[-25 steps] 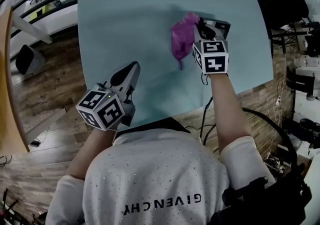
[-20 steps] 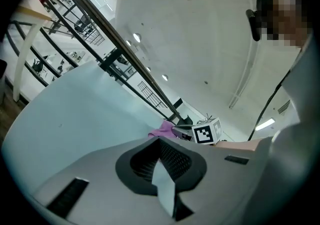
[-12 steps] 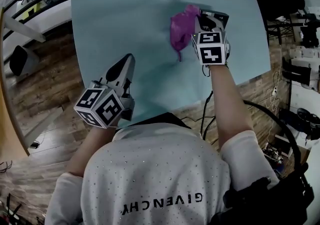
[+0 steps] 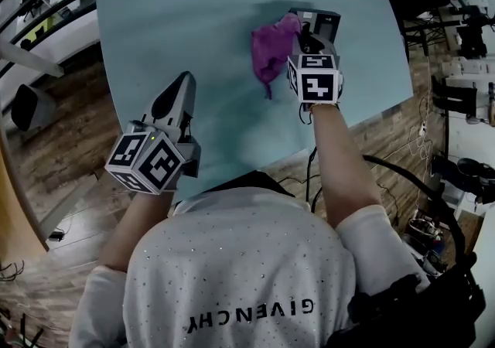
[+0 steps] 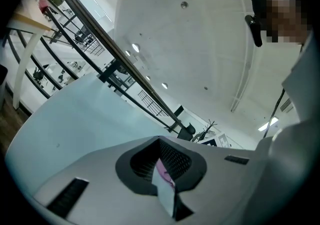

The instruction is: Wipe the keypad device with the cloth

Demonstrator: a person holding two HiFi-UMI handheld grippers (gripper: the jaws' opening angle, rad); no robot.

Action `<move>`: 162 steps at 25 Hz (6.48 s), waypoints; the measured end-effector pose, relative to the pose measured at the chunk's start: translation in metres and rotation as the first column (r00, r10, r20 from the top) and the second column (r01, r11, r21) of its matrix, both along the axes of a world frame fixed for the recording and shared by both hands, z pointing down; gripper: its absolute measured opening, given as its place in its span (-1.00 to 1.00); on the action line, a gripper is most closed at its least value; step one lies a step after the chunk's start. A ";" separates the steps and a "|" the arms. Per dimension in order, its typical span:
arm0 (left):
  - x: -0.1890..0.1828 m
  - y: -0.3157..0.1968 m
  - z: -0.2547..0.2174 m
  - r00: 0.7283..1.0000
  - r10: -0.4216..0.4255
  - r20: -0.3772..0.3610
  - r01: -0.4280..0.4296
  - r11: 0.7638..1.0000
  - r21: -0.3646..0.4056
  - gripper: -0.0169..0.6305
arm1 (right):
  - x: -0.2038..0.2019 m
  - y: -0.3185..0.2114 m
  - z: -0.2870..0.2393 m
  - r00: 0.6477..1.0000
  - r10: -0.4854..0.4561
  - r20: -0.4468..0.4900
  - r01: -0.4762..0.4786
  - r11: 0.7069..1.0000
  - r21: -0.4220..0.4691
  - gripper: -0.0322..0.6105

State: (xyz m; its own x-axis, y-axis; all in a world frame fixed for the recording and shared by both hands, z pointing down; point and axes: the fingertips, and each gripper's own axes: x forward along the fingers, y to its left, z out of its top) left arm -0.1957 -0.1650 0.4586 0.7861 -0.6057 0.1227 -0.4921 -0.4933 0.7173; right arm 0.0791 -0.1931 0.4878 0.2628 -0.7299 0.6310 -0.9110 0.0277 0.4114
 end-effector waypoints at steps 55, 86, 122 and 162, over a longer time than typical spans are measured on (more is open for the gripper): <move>0.074 0.002 -0.083 0.997 -0.082 0.008 0.082 0.996 0.020 -0.93 | 0.004 -0.034 -0.176 0.823 -0.440 0.360 0.327 0.885 0.332 -0.75; 0.154 0.040 -0.080 0.943 -0.316 0.104 0.318 0.948 -0.002 -0.93 | 0.063 -0.052 -0.048 0.700 -0.642 0.312 0.655 0.752 0.078 -0.75; 0.157 0.064 -0.060 0.914 -0.328 0.238 0.335 0.942 0.010 -0.93 | 0.180 -0.042 -0.041 0.861 -0.442 0.252 0.414 0.897 0.158 -0.75; 0.141 0.101 -0.050 0.901 -0.383 0.203 0.400 0.916 -0.044 -0.93 | 0.207 0.001 -0.041 0.508 -0.166 0.845 -0.088 0.966 0.243 -0.75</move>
